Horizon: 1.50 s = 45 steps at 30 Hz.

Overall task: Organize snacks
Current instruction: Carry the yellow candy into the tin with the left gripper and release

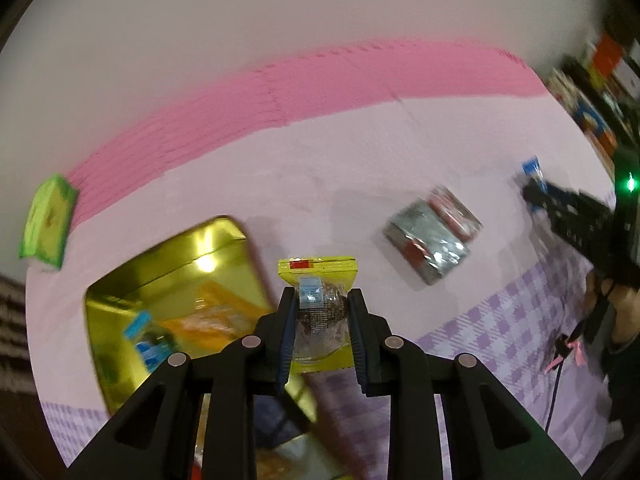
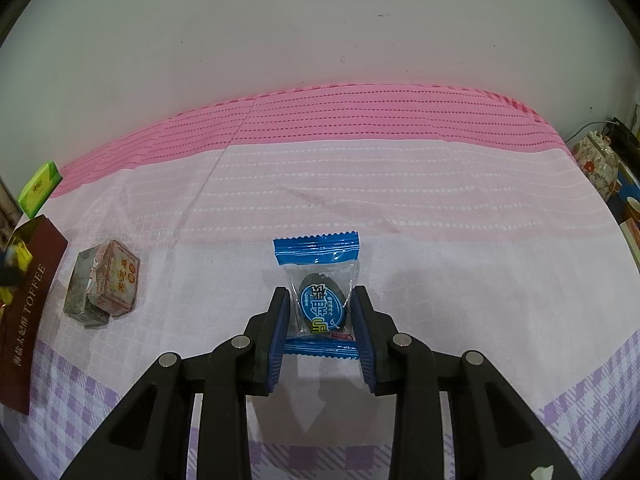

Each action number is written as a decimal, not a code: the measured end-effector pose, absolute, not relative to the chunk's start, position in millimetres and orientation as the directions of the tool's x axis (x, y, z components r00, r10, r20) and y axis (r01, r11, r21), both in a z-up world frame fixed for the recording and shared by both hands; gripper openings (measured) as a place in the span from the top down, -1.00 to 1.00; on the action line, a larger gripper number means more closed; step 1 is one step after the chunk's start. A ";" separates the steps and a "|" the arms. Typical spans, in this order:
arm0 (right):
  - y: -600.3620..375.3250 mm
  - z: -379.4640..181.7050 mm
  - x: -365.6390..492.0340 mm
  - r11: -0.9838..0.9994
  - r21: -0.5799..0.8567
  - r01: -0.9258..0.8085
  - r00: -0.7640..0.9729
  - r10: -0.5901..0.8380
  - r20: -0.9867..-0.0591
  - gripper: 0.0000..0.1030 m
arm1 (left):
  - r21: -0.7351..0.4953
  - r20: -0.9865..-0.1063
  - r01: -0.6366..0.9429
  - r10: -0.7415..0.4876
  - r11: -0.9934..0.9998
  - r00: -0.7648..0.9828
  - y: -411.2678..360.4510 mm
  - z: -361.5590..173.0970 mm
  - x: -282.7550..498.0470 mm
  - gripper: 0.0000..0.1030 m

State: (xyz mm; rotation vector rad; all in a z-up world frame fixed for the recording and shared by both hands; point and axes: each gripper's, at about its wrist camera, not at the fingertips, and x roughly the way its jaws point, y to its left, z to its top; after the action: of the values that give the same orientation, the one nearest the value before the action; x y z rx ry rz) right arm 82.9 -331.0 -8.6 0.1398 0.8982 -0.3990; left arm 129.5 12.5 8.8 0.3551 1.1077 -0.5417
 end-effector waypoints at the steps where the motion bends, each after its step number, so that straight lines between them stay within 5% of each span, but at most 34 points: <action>1: -331.3 -8.5 82.7 0.918 -0.047 0.394 0.556 -0.279 -0.783 0.41 | 0.002 -0.907 0.556 -0.233 0.831 0.352 20.8 13.6 133.7 0.50; 19: -331.2 -7.7 84.0 0.919 -0.055 0.390 0.553 -0.282 -0.784 0.39 | 0.025 -0.929 0.256 -0.072 0.966 0.364 145.5 -13.1 172.2 0.50; 45: -329.8 -6.0 87.6 0.922 -0.074 0.380 0.546 -0.288 -0.787 0.33 | 0.071 -0.934 0.225 -0.014 0.972 0.357 146.2 -30.5 177.0 0.49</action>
State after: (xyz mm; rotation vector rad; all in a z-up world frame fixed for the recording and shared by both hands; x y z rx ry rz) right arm 87.6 -329.8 -6.0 0.1096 0.9113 -0.3972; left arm 177.0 146.2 -30.5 0.1997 1.1982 -0.1553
